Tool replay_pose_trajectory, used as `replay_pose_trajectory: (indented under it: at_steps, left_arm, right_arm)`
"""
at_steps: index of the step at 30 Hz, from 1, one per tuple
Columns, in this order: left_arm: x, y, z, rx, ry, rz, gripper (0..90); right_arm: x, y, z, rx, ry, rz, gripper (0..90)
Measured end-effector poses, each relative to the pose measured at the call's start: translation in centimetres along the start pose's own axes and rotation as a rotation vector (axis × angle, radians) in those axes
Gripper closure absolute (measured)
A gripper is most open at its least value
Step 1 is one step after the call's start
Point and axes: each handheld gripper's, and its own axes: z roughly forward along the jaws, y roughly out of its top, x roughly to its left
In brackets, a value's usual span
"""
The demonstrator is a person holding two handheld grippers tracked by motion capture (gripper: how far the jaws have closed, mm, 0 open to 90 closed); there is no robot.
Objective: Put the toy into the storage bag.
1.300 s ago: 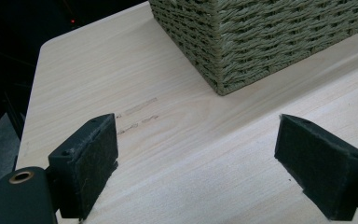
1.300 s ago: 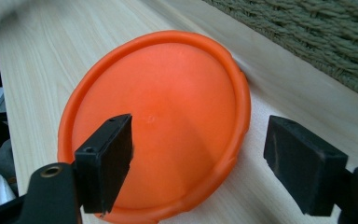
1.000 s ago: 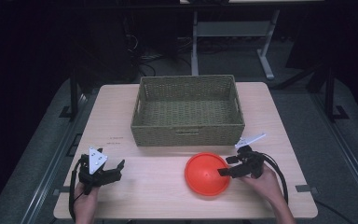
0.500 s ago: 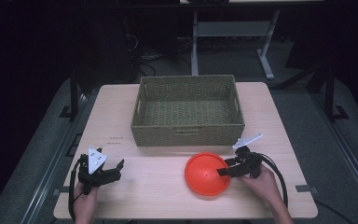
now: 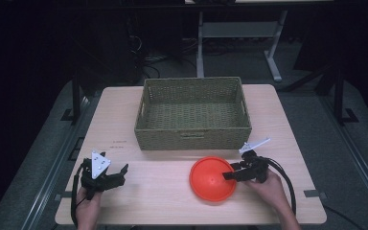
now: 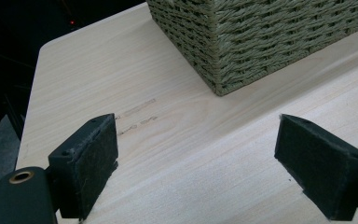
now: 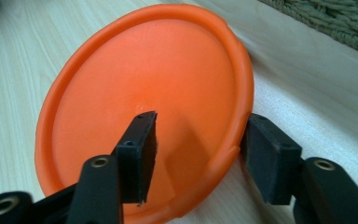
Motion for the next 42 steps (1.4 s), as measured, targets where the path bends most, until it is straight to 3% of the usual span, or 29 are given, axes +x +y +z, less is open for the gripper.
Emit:
replay_pose_trajectory:
  at_steps: [6, 11, 16, 28, 42]
  left_arm:
    - [-0.1, 0.0, 0.1, 0.006, -0.004, 0.007, 12.8]
    - [-0.2, 0.0, 0.1, 0.002, -0.005, 0.011, 12.8]
    - [-0.1, 0.0, 0.0, 0.003, -0.004, 0.003, 12.8]
    - [-0.2, 0.1, 0.0, 0.001, -0.003, 0.013, 12.8]
    - [-0.1, 0.0, 0.0, 0.001, 0.003, 0.005, 12.7]
  right_arm:
    - [0.8, 0.2, -0.5, -0.016, -0.048, -0.019, 56.9]
    - [1.1, 0.2, -0.6, -0.019, -0.057, -0.032, 59.2]
    - [1.5, 0.4, -0.9, -0.045, -0.049, -0.036, 62.2]
    - [1.3, 0.3, -0.7, -0.022, -0.04, -0.014, 69.4]
    - [1.7, 0.7, -1.7, -0.085, 0.01, 0.012, 81.2]
